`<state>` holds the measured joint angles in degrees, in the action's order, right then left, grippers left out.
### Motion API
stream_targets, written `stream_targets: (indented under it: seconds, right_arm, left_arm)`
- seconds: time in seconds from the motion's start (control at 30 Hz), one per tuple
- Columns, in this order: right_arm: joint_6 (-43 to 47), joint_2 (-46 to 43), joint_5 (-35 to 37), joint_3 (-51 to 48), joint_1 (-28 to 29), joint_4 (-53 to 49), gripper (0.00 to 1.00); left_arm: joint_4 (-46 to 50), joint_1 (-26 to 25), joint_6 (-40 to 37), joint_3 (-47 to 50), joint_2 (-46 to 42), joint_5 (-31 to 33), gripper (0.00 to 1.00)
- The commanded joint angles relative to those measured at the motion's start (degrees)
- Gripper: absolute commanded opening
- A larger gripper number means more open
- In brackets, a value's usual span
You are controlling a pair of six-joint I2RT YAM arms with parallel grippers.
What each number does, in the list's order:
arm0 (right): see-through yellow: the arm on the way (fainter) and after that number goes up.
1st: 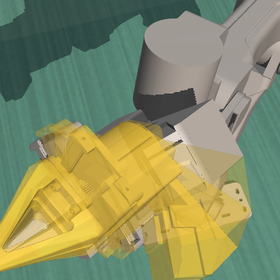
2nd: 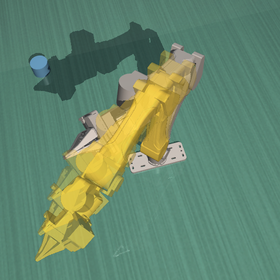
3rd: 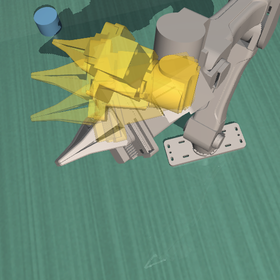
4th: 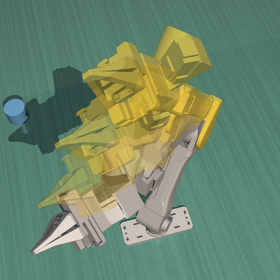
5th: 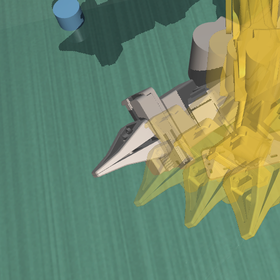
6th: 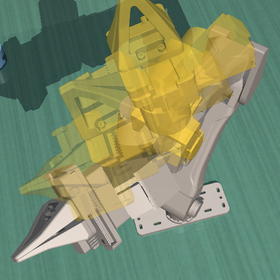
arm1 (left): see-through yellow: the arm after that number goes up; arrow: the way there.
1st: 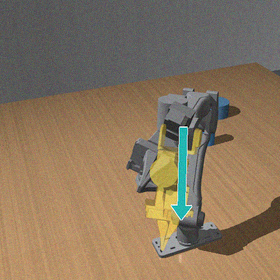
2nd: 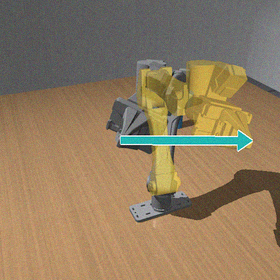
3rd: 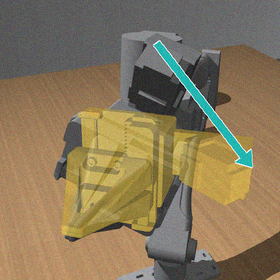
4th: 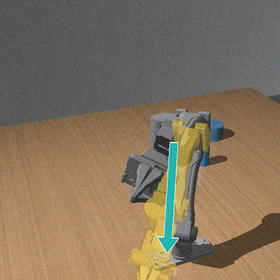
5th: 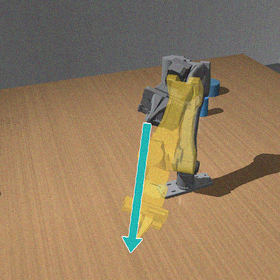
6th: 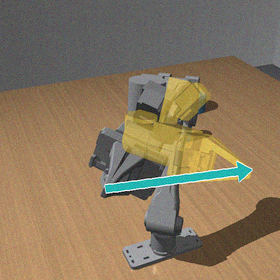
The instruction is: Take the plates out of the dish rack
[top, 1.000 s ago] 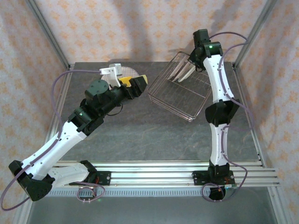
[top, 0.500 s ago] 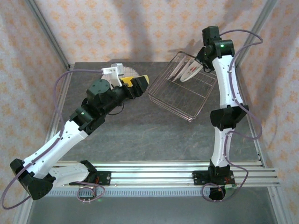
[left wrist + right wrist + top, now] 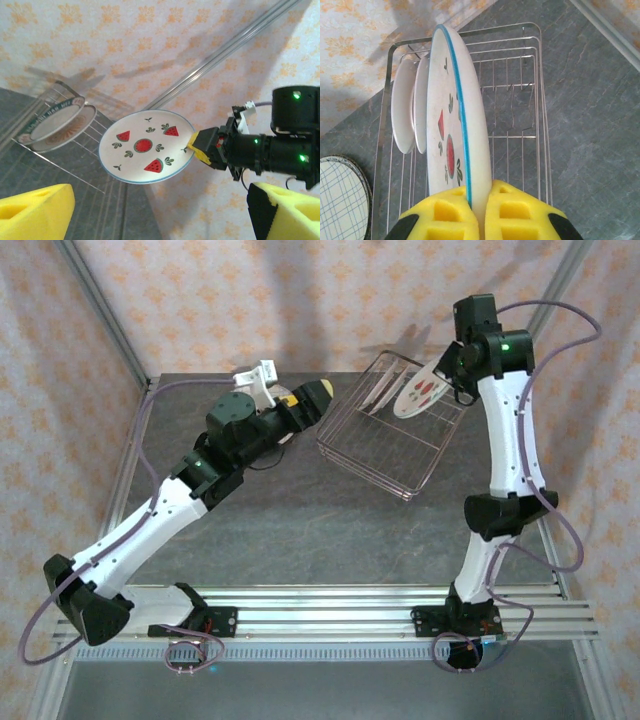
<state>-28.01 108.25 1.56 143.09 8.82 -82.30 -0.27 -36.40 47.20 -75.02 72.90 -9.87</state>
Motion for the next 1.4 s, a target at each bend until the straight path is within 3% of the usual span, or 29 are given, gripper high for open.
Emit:
stream_targets:
  seconds: [0.0,0.37,0.67,1.0,1.37]
  right_arm:
    - [0.41,-5.59,1.63,-0.37,-0.48,4.26,0.00]
    - [-1.50,-12.77,-3.94,-4.91,-1.47,8.44,0.00]
    - [-5.94,-17.49,-19.73,-12.46,-6.82,16.91,0.00]
    - [-12.47,-22.49,-33.46,-23.49,-11.71,27.31,0.00]
    - [-14.40,-25.88,-37.40,-31.02,-11.89,32.00,0.00]
  left_arm:
    - [0.01,-0.60,7.33,-3.96,2.78,-1.88,0.90]
    - [1.17,-1.17,25.71,-10.68,14.62,-8.49,0.84]
    - [-6.13,-2.51,36.31,-14.74,24.37,-13.32,0.80]
    - [-9.61,-3.01,39.93,-19.53,31.08,-15.16,0.70]
    - [-10.45,-2.97,40.51,-21.22,33.09,-15.80,0.51]
